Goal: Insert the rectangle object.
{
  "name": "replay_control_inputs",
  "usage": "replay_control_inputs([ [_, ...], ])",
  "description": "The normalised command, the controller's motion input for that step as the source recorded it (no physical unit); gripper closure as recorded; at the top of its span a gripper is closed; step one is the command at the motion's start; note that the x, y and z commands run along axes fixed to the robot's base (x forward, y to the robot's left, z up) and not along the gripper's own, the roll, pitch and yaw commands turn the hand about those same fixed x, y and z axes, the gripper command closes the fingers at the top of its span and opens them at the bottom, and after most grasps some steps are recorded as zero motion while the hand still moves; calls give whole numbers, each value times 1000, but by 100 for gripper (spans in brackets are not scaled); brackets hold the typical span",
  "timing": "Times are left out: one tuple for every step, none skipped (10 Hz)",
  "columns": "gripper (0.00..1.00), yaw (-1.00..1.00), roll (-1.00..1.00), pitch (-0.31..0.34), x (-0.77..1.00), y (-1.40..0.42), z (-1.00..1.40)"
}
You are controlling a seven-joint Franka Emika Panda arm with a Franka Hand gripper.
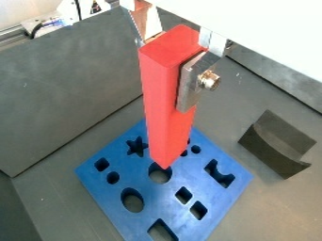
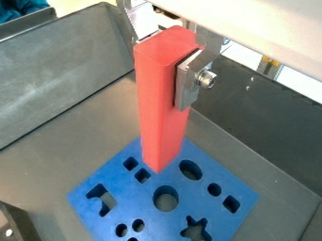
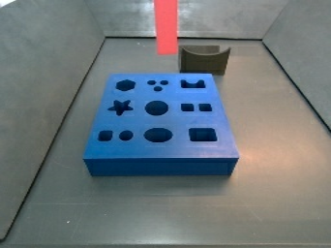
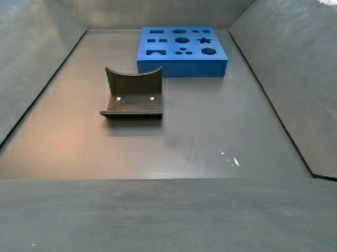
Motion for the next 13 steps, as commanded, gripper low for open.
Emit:
replay_control_inputs([
  [100, -357, -20, 0, 763, -211, -94],
  [100, -280, -14, 0, 846, -229, -109],
  [100, -200, -1, 0, 931, -249, -143],
  [100, -126, 0, 0, 1000, -263, -157],
  [100, -91, 0, 0, 1000, -271, -163],
  [100, -29, 0, 0, 1000, -286, -189],
  [100, -60, 0, 0, 1000, -280, -191],
  [100, -814, 0, 0, 263, -143, -231],
  [100, -1000, 0, 0, 0, -89, -260],
  [100, -1000, 0, 0, 0, -83, -283],
  [100, -1000, 0, 0, 0, -74, -311],
  [100, -1000, 4, 0, 0, -66, -323],
  [100, -1000, 6, 0, 0, -63, -331],
])
